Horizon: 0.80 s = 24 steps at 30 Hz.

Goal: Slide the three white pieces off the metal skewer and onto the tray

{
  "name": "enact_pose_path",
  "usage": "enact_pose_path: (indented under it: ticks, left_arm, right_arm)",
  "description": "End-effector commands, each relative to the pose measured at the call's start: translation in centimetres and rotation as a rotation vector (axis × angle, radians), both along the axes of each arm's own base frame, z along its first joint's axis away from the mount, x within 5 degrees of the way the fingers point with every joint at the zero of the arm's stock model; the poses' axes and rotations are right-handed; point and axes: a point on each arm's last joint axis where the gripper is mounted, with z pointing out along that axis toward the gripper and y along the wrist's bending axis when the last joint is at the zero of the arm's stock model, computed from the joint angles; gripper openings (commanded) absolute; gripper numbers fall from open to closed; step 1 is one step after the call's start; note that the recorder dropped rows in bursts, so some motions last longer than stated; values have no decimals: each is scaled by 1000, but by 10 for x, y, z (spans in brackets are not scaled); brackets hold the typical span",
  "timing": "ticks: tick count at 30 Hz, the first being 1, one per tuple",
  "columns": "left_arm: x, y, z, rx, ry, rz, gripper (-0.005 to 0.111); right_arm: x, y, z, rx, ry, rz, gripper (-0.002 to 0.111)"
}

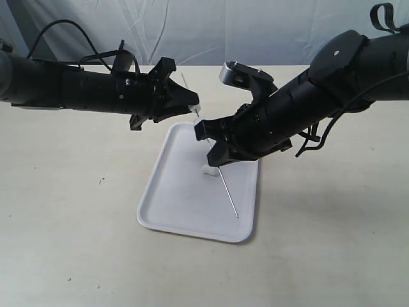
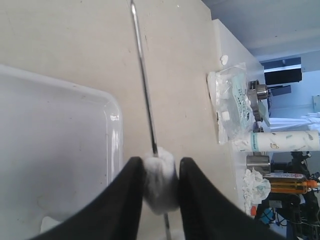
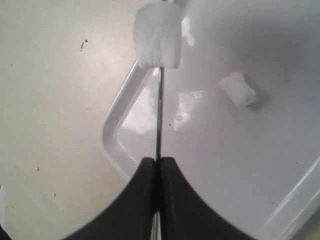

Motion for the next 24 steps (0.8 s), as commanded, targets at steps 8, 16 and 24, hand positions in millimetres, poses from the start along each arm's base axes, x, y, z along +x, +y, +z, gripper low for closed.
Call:
enact_pose_path:
  ticks: [8,16,24]
  left_arm:
    - [1,1,-2,23,-5,25,24]
    - [7,4,-3,72,-15,77,24]
    - [23,8,6,127,-63,160,24]
  right_arm:
    - [1,-1,3,-3,-24,14,-1]
    - [-1,-1,3,-4,-7,32,-1]
    - [-5,-2,2,-19,19,79,-1]
